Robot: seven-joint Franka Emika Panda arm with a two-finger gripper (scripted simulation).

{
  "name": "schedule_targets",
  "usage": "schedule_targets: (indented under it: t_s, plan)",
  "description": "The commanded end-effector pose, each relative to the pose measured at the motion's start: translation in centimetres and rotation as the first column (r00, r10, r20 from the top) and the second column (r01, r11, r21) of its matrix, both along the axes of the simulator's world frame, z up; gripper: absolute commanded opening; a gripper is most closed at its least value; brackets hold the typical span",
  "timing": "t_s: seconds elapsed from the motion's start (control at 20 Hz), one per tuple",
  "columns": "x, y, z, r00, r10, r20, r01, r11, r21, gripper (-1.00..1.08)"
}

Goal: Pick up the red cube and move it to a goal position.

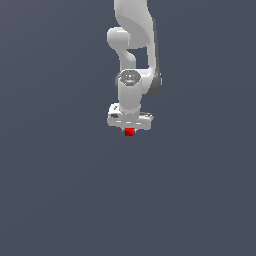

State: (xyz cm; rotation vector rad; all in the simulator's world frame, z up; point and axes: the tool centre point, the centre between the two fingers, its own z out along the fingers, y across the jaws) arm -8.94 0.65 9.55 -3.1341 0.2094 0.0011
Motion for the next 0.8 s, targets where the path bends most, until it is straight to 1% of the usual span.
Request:
schedule_targets:
  t_s: [0.0,0.2,0.4,0.6,0.75]
  plan:
    - [-0.3,-2.2,1.9,1.000,0.000,0.001,0.000,1.000,0.001,-1.00]
    - [-0.5,-5.1,4.4,1.000,0.000,0.001,0.000,1.000,0.001,-1.00]
    - [-0.7,-7.2,6.3,1.000,0.000,0.001,0.000,1.000,0.001,-1.00]
    - [-0.7,-8.4,7.3,1.000,0.000,0.001,0.000,1.000,0.000,-1.00]
    - [-0.7,-8.7,7.5,1.000,0.000,0.001,0.000,1.000,0.000,-1.00]
